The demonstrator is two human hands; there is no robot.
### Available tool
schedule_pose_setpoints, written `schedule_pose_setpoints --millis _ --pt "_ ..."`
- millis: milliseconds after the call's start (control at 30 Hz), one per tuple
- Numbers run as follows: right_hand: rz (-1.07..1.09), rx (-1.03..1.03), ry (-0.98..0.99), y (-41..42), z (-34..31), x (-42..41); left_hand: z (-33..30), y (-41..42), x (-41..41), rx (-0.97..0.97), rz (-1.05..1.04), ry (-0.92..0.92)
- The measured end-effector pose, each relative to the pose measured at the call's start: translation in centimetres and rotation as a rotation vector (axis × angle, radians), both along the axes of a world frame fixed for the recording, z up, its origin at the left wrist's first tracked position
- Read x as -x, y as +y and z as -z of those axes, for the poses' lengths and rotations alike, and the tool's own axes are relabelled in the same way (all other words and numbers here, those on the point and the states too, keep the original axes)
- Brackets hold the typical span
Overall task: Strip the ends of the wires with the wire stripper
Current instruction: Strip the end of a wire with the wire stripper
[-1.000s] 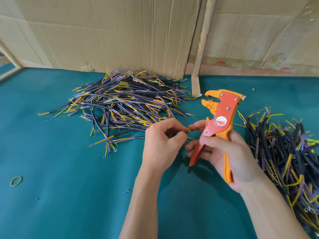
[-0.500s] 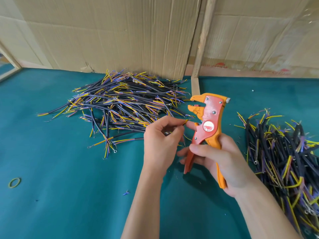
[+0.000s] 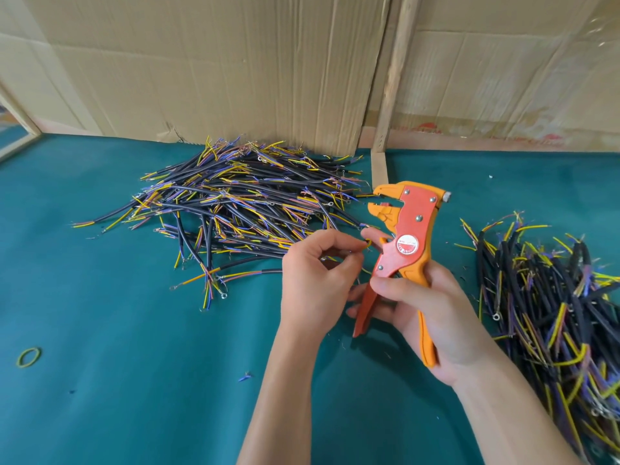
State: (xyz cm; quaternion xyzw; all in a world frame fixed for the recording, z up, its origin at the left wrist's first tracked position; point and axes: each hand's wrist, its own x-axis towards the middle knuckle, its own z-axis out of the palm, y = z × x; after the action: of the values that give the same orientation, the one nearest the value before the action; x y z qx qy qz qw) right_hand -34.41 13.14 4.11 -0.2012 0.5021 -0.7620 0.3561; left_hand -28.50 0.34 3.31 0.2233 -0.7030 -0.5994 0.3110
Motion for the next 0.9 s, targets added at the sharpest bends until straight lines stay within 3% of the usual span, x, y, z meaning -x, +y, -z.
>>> schedule_pose_setpoints --millis 333,567,900 --pt "0.057 0.046 -0.076 1.4 -0.2 1.3 -0.1 -1.0 -0.5 0.112 -0.129 0.074" --pt "-0.189 -0.078 -0.183 2.2 -0.5 1.4 -0.1 -1.1 -0.6 0.202 -0.239 0.118" --pt "-0.249 -0.084 -0.278 1.4 -0.9 0.3 0.1 -1.2 -0.4 0.196 -0.249 0.133"
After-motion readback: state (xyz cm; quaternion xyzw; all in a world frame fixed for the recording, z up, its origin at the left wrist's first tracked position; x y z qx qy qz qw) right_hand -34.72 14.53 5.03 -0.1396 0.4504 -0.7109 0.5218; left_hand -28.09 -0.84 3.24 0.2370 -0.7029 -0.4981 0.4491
